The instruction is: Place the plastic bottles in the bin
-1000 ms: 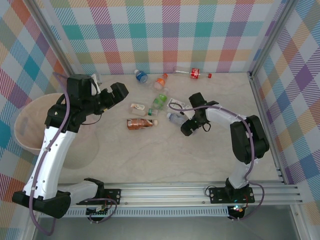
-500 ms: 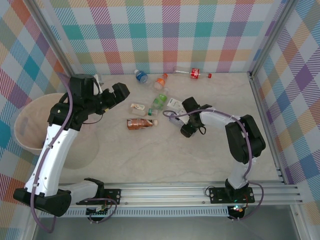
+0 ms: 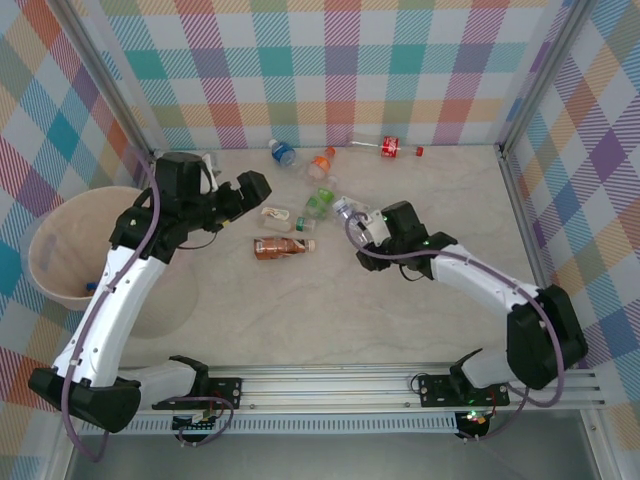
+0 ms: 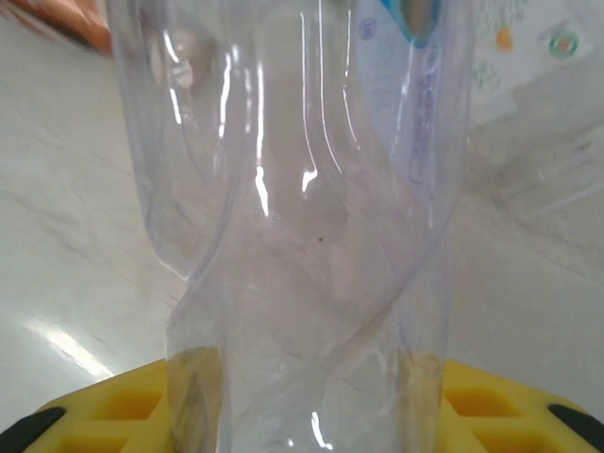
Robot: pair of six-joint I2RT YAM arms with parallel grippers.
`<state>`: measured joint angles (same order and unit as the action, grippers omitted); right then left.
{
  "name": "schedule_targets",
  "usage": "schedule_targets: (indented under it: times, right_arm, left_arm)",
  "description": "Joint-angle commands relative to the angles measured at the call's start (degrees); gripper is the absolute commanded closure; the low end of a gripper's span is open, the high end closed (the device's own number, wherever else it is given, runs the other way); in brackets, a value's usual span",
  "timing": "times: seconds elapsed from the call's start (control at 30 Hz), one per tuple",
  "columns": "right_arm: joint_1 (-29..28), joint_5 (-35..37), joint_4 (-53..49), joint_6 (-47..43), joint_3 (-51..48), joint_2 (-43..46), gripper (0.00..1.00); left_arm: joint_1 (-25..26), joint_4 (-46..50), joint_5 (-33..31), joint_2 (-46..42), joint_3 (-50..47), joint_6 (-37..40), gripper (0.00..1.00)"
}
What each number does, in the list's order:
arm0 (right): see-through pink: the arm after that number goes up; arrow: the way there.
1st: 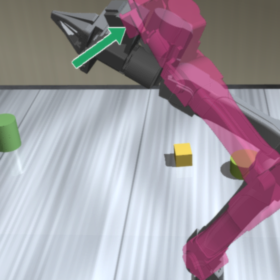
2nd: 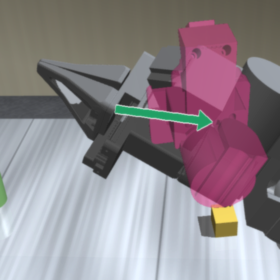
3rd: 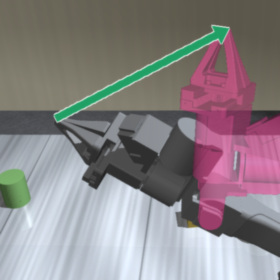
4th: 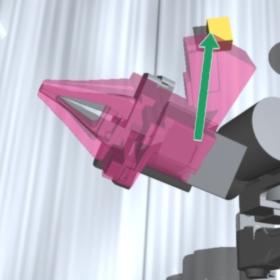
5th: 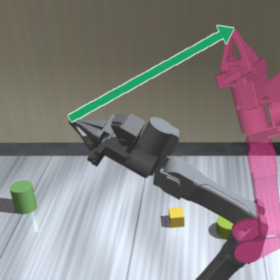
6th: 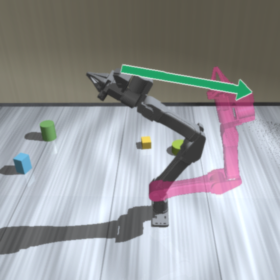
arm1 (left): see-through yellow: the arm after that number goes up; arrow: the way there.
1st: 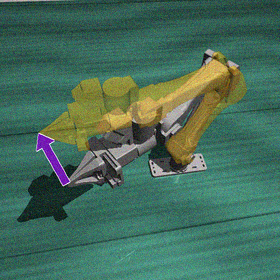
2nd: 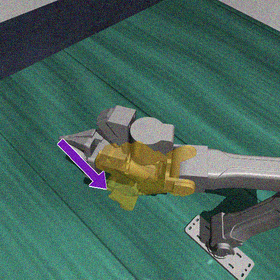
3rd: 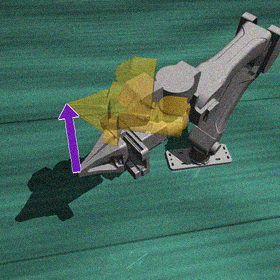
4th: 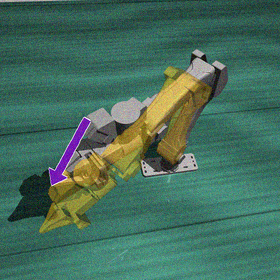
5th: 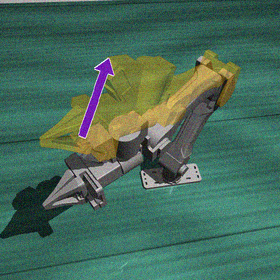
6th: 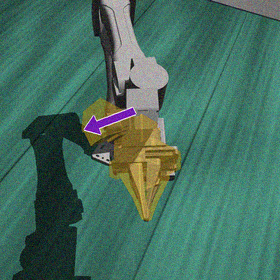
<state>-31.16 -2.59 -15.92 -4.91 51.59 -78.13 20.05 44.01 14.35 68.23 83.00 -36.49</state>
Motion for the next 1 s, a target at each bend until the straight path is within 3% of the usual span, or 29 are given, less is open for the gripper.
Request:
schedule_targets:
  times: [0.0, 0.3, 0.47, 0.63, 0.87, 0.97]
  right_arm:
    - [-0.1, -5.8, 7.0, 7.3, -0.8, 2.8, 0.6]
    - [0.0, -16.9, 13.0, 16.3, -1.0, 5.6, 0.58]
    - [-0.7, -23.9, 16.1, 19.6, -1.5, 6.2, 0.59]
    - [-2.2, -28.3, 12.4, 17.6, 0.9, 6.3, 0.59]
    - [-6.7, -27.0, 11.1, 17.1, 1.5, 8.2, 0.59]
    - [-8.2, -25.5, 10.5, 16.9, 1.7, 8.6, 0.59]
  left_arm:
    - [3.3, -3.6, 0.9, 1.5, -0.7, -0.3, 0.0]
    - [11.1, -12.1, -2.2, 4.0, -4.6, -0.7, 0.0]
    - [13.3, -17.9, 1.4, 6.2, -6.1, -1.9, 0.0]
    - [16.5, -22.7, 3.1, 7.7, -6.6, -1.7, 0.0]
    - [17.7, -13.9, -4.6, 11.2, -3.8, -3.8, 0.0]
    - [17.9, -12.7, -3.8, 12.1, -3.9, -5.1, 0.01]
